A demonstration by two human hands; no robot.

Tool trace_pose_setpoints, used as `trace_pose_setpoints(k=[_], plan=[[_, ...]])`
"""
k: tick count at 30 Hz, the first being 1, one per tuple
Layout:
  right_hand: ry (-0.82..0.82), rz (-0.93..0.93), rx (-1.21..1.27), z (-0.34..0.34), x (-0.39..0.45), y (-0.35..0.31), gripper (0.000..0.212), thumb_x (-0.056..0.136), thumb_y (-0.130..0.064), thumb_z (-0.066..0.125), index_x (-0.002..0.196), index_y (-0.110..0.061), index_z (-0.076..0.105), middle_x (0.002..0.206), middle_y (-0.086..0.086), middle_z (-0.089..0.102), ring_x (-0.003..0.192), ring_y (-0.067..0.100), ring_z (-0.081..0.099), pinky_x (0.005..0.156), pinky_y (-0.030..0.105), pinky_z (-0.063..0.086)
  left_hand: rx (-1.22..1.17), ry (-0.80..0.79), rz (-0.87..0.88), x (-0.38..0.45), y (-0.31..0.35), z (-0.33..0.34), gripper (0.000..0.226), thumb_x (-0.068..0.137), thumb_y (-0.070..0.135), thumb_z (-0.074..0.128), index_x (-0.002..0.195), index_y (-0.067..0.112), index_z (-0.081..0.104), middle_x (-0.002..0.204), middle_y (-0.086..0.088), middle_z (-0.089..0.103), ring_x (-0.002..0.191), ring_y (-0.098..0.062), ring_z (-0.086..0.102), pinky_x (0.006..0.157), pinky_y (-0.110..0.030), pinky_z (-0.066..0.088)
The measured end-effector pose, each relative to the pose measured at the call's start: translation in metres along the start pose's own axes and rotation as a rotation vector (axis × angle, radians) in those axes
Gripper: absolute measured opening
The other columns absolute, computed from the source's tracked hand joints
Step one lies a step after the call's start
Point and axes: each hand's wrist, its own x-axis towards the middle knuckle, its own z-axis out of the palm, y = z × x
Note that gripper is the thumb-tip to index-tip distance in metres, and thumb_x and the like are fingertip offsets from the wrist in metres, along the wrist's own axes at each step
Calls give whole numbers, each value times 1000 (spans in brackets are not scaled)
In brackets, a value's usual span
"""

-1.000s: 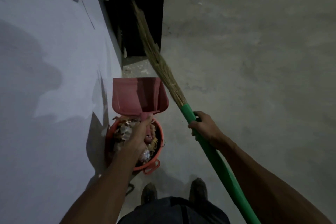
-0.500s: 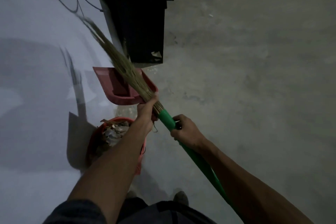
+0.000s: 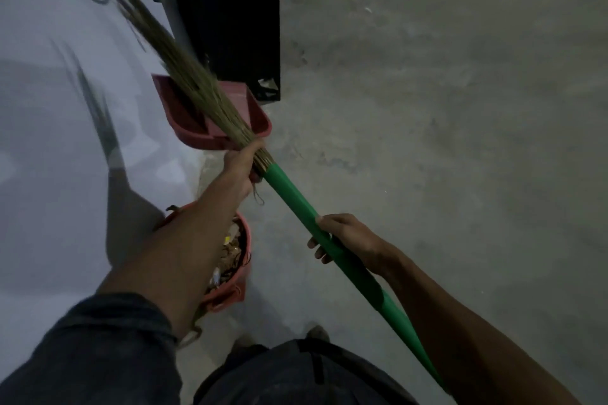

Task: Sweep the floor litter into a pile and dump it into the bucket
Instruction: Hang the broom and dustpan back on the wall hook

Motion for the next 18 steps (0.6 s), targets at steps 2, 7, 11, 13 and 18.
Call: trace_pose_setpoints(k=[2,7,11,13,18], plan=[[-14,59,86,-1,-4,11,43,106,-32,37,116,2,61,103,21,71,79,30,67,76,43,56,28,-26,19,8,15,0,20,82,20,74,85,17,54,68,-1,59,49,-11,55,42,-18,33],[-47,182,202,1,-14,31,55,107,-38,26,120,5,57,99,22,70,83,31,66,73,38,55,46,-68,49,19,44,5,21,82,19,74,86,17,54,70,0,60,56,-11,58,42,-16,40],[-43,230,243,4,-22,49,58,106,-41,25,119,6,57,90,19,69,79,30,65,72,38,54,38,-70,61,24,55,7,25,82,18,75,96,15,55,74,0,62,50,-8,60,42,-17,44],[-21,235,225,5,-24,54,57,105,-43,26,113,4,59,83,15,67,71,26,62,67,36,51,52,-83,49,25,55,7,32,81,19,76,105,14,55,74,0,62,54,-9,60,46,-20,46],[91,178,161,15,-24,57,54,104,-43,27,94,0,59,68,10,57,54,20,48,54,32,39,55,-93,15,30,49,3,39,78,20,79,109,14,55,75,-1,62,57,-10,61,56,-27,48]])
